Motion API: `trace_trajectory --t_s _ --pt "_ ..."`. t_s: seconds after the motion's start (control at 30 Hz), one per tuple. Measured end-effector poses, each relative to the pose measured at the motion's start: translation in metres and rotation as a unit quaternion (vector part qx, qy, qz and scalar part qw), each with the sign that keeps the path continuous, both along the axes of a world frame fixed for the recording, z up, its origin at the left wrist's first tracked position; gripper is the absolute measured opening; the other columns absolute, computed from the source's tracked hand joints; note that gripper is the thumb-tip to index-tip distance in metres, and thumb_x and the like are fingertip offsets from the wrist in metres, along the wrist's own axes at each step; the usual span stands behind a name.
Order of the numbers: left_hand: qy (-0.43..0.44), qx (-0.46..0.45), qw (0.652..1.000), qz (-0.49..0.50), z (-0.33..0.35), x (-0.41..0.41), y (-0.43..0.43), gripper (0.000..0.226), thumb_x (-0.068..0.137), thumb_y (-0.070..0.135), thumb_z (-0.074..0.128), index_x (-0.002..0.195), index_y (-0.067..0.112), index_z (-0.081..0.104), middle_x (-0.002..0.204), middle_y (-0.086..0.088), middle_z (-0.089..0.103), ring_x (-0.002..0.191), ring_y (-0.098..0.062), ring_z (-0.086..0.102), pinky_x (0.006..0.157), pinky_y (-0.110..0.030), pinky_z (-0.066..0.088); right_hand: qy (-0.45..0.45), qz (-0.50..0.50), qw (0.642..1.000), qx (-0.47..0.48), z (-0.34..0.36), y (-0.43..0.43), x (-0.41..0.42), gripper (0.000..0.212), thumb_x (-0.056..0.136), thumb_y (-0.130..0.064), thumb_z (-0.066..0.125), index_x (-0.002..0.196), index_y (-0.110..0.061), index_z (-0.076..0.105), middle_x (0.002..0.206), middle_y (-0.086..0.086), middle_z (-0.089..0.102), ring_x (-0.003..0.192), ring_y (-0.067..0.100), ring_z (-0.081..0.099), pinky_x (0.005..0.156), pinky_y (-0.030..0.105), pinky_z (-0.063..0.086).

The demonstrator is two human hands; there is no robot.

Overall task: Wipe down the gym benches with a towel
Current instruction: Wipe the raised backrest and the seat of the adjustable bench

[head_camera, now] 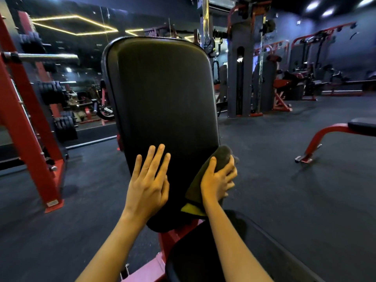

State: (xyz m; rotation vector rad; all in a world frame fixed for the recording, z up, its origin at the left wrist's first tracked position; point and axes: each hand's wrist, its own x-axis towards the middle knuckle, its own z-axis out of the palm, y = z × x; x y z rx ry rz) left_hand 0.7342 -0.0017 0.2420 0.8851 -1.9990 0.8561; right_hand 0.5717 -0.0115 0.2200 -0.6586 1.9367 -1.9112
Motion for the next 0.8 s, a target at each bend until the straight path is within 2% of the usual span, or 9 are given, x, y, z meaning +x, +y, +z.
trace_trajectory --t_s 0.13,0.27,0.37,0.43,0.5,0.53,0.6,0.7,0.8 --pt "0.021 0.049 0.998 -0.022 -0.014 0.021 0.012 0.05 0.089 0.015 0.039 0.138 0.006 0.045 0.15 -0.015 0.032 0.144 -0.025 0.014 0.119 -0.037 0.004 -0.067 0.005 0.997 0.033 -0.017 0.016 0.026 0.064 0.097 -0.051 0.04 0.151 -0.035 0.011 0.157 0.007 0.008 0.134 0.039 0.023 0.104 0.061 0.026" --pt "0.049 0.091 0.993 -0.052 -0.024 0.03 0.022 0.05 0.09 0.016 0.036 0.138 0.005 0.044 0.152 -0.014 0.028 0.144 -0.024 0.012 0.116 -0.043 0.015 -0.021 0.029 0.999 0.026 -0.027 0.035 0.058 0.067 0.096 -0.043 0.049 0.151 -0.031 0.013 0.154 0.01 0.011 0.132 0.039 0.028 0.104 0.054 0.031" --pt "0.083 0.104 0.988 -0.077 -0.027 0.028 0.029 0.047 0.09 0.017 0.037 0.133 0.001 0.049 0.149 -0.017 0.032 0.142 -0.025 0.015 0.114 -0.044 0.017 0.043 0.065 0.996 -0.046 -0.025 0.052 0.062 0.059 0.093 -0.023 0.056 0.146 -0.025 0.029 0.145 0.011 0.026 0.125 0.035 0.041 0.097 0.038 0.036" --pt "0.107 0.106 0.984 -0.094 -0.027 0.021 0.032 0.046 0.09 0.018 0.038 0.13 0.0 0.052 0.147 -0.02 0.036 0.141 -0.027 0.018 0.115 -0.043 0.016 0.066 0.077 0.991 -0.092 -0.017 0.061 0.054 0.055 0.093 -0.015 0.056 0.143 -0.02 0.035 0.14 0.011 0.035 0.119 0.027 0.045 0.089 0.021 0.034" --pt "0.12 0.114 0.979 -0.122 -0.029 0.009 0.033 0.046 0.09 0.018 0.04 0.129 0.0 0.053 0.145 -0.021 0.039 0.139 -0.03 0.023 0.116 -0.039 0.013 0.067 0.052 0.987 -0.135 -0.004 0.066 0.038 0.05 0.092 -0.008 0.057 0.139 -0.014 0.041 0.134 0.014 0.042 0.109 0.017 0.045 0.078 0.005 0.028" --pt "0.122 0.121 0.976 -0.137 -0.029 0.001 0.033 0.046 0.09 0.019 0.04 0.13 0.0 0.053 0.144 -0.021 0.04 0.138 -0.031 0.025 0.116 -0.037 0.011 0.065 0.033 0.986 -0.151 0.004 0.068 0.027 0.049 0.091 -0.007 0.057 0.138 -0.012 0.043 0.132 0.014 0.045 0.106 0.015 0.044 0.075 0.004 0.028" --pt "0.134 0.15 0.966 -0.163 -0.03 -0.015 0.032 0.047 0.091 0.023 0.039 0.132 0.002 0.051 0.144 -0.02 0.04 0.139 -0.03 0.026 0.116 -0.033 0.008 0.066 0.009 0.985 -0.157 0.016 0.064 0.003 0.046 0.091 -0.01 0.058 0.135 -0.013 0.045 0.131 0.014 0.049 0.108 0.017 0.048 0.078 0.009 0.032" --pt "0.145 0.195 0.952 -0.187 -0.036 -0.038 0.025 0.049 0.093 0.028 0.036 0.135 0.005 0.048 0.146 -0.017 0.039 0.14 -0.027 0.025 0.116 -0.029 0.003 0.074 0.013 0.991 -0.114 0.02 0.051 -0.029 0.044 0.092 -0.02 0.057 0.134 -0.023 0.044 0.13 0.011 0.051 0.114 0.023 0.053 0.091 0.029 0.044" --pt "0.126 0.21 0.952 -0.182 -0.034 -0.059 0.009 0.048 0.093 0.027 0.038 0.135 0.005 0.048 0.145 -0.016 0.04 0.14 -0.026 0.024 0.116 -0.027 -0.002 0.081 0.009 0.995 -0.066 0.017 0.032 -0.048 0.042 0.092 -0.022 0.056 0.132 -0.026 0.044 0.129 0.01 0.05 0.112 0.022 0.053 0.099 0.045 0.046"
